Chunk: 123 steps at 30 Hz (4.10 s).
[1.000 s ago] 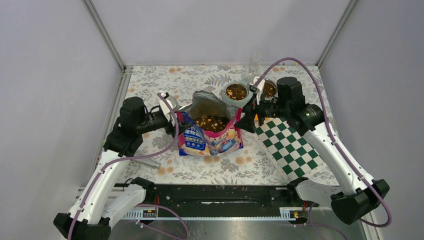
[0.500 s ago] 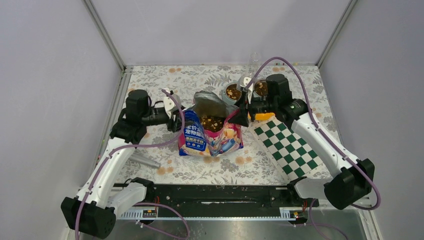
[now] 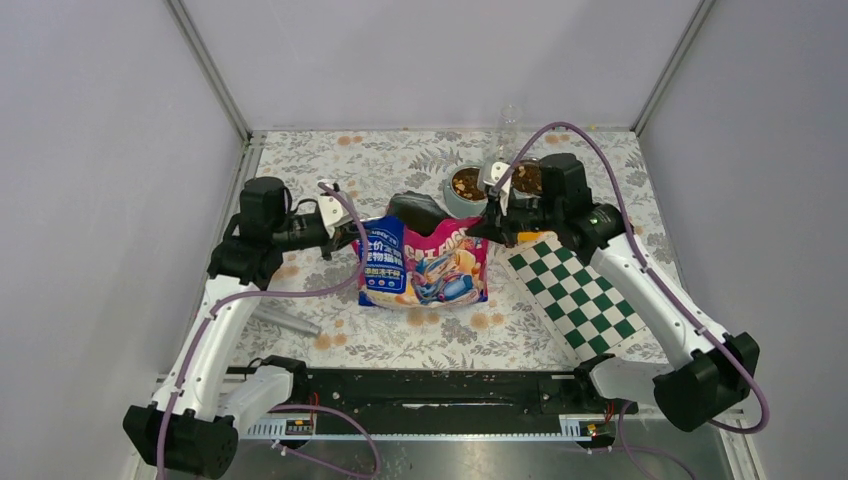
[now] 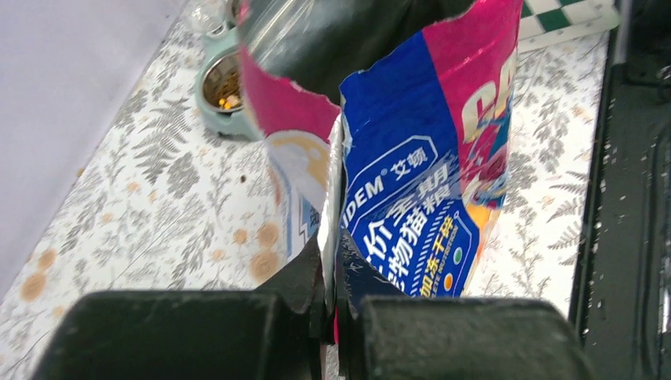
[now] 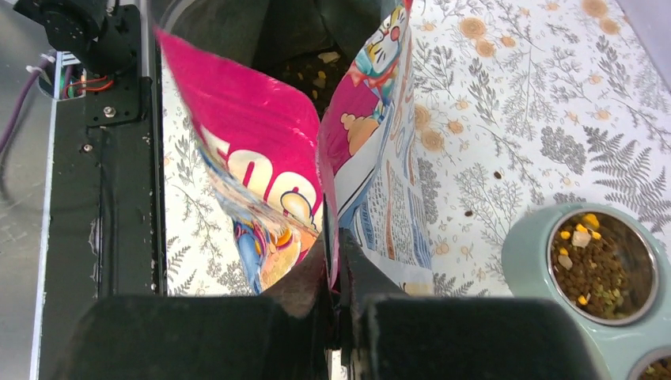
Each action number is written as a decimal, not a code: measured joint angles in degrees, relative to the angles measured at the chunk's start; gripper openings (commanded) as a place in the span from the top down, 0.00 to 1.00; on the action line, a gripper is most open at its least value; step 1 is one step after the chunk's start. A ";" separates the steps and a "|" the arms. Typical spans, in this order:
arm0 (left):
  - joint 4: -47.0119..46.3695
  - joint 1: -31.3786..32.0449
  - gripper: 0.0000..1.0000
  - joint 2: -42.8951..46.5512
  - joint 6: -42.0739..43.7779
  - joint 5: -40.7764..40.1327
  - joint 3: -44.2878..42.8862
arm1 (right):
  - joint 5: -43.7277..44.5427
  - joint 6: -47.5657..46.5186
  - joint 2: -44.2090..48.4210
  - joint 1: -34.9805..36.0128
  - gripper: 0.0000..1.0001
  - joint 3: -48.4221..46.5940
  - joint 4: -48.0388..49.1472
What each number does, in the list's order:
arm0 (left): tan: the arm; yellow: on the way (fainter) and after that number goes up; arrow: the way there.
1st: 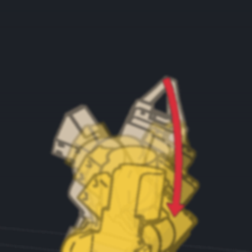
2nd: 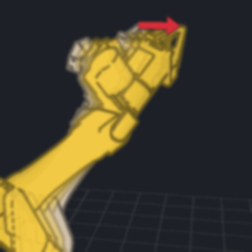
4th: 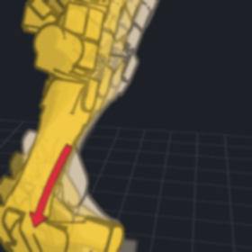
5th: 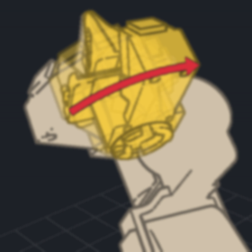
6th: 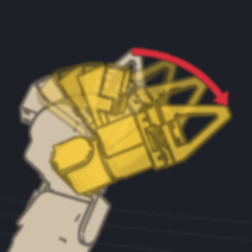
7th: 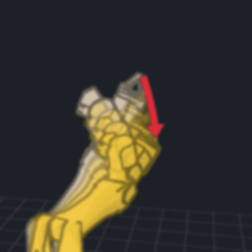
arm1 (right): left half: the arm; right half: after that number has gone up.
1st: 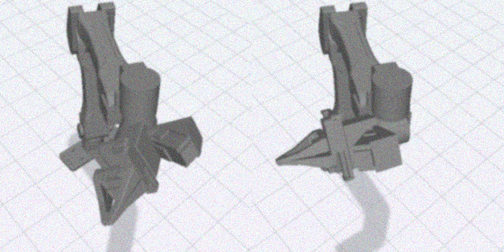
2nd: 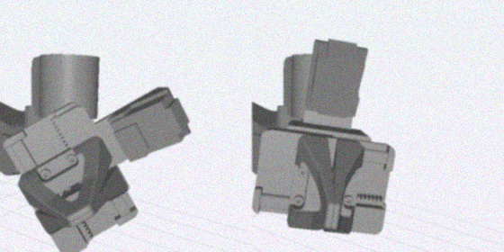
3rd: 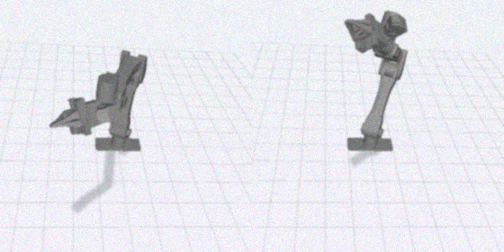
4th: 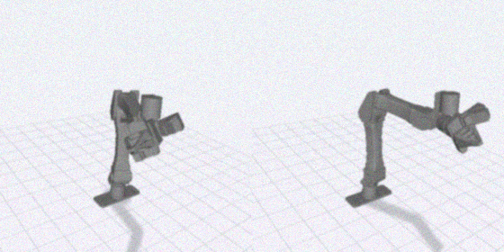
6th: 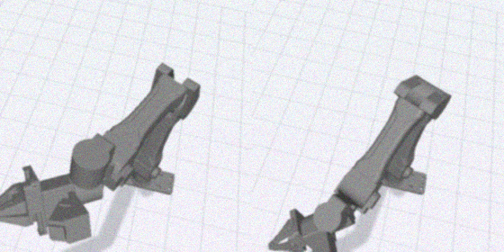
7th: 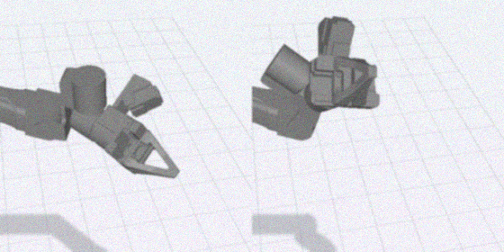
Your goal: Serve the pet food
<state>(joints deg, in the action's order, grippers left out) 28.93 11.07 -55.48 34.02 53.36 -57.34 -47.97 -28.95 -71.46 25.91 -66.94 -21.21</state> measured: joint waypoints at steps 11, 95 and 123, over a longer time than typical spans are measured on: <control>15.69 -4.98 1.00 -1.09 10.73 -0.63 -6.12 | 0.59 -3.43 5.88 -4.24 1.00 0.00 -7.72; 11.58 1.62 0.79 -1.05 11.26 -9.44 -6.82 | 8.07 35.91 13.73 -1.33 0.25 -1.31 14.10; 17.68 13.77 0.57 -5.88 13.35 -27.54 -14.51 | 19.56 25.49 10.05 3.32 0.27 -9.70 -7.32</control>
<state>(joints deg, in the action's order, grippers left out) 46.61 24.84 -61.36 47.37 25.82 -71.85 -28.40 -3.46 -61.41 29.23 -76.64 -28.53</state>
